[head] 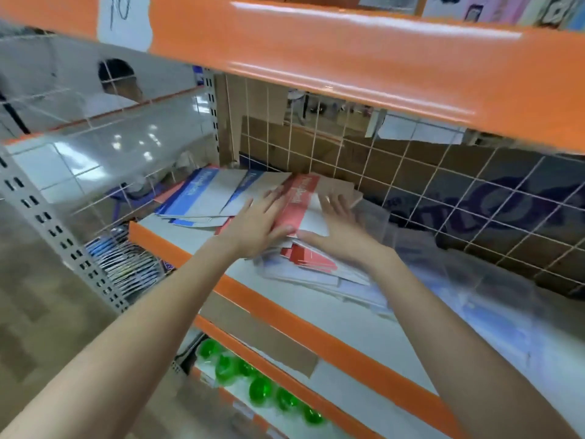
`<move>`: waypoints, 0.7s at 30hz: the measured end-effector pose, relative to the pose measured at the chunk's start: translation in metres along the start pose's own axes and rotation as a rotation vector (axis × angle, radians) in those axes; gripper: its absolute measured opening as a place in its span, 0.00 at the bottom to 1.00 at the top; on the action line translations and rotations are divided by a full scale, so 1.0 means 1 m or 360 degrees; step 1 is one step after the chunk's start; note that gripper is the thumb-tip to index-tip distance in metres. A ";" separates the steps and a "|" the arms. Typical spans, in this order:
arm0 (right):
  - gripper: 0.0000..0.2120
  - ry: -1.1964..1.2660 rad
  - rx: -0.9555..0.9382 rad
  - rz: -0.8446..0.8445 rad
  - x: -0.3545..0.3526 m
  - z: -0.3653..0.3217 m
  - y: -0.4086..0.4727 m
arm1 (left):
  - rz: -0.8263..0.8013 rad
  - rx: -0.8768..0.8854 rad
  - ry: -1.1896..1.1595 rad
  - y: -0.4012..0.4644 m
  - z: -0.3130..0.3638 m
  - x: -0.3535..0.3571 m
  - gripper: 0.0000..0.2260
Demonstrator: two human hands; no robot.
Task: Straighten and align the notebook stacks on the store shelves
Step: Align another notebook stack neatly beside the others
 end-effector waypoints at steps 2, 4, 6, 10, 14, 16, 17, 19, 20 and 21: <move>0.45 0.0039 0.0066 -0.0082 0.009 0.004 -0.001 | -0.0120 0.0097 -0.0020 0.005 -0.004 0.012 0.30; 0.44 -0.0011 0.0107 -0.0083 0.013 0.005 -0.005 | -0.0210 0.0182 -0.0046 0.004 -0.007 0.020 0.31; 0.43 -0.0071 0.0126 -0.0045 0.014 0.004 -0.012 | -0.0236 0.0269 -0.0051 0.000 -0.008 0.023 0.32; 0.37 -0.0173 0.0207 -0.0003 0.015 -0.008 -0.028 | -0.0204 0.0360 -0.0012 -0.009 -0.006 0.018 0.31; 0.32 -0.0282 0.0336 -0.0013 0.025 -0.022 -0.049 | -0.0126 0.0366 0.0085 -0.027 0.003 0.015 0.29; 0.32 -0.0233 0.0400 0.0005 0.031 -0.028 -0.065 | -0.0003 0.0368 0.0144 -0.038 0.011 0.009 0.27; 0.33 -0.0224 0.0423 0.0026 0.034 -0.032 -0.074 | 0.0049 0.0372 0.0200 -0.044 0.017 0.007 0.26; 0.34 -0.0255 0.0450 0.0063 0.038 -0.041 -0.092 | 0.0115 0.0379 0.0309 -0.056 0.029 0.006 0.25; 0.35 -0.0274 0.0457 0.0067 0.041 -0.045 -0.101 | 0.0136 0.0379 0.0341 -0.062 0.034 0.006 0.25; 0.37 -0.0284 0.0464 0.0066 0.044 -0.048 -0.110 | 0.0151 0.0385 0.0367 -0.068 0.039 0.007 0.25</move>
Point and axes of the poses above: each hand's wrist, its own y-axis towards the middle knuckle, its own x-axis out of the palm, z = x × y, the point moved 8 cm from there along y, towards the middle knuckle, and after that the axes turned 1 degree about x, right-handed, at the moved point
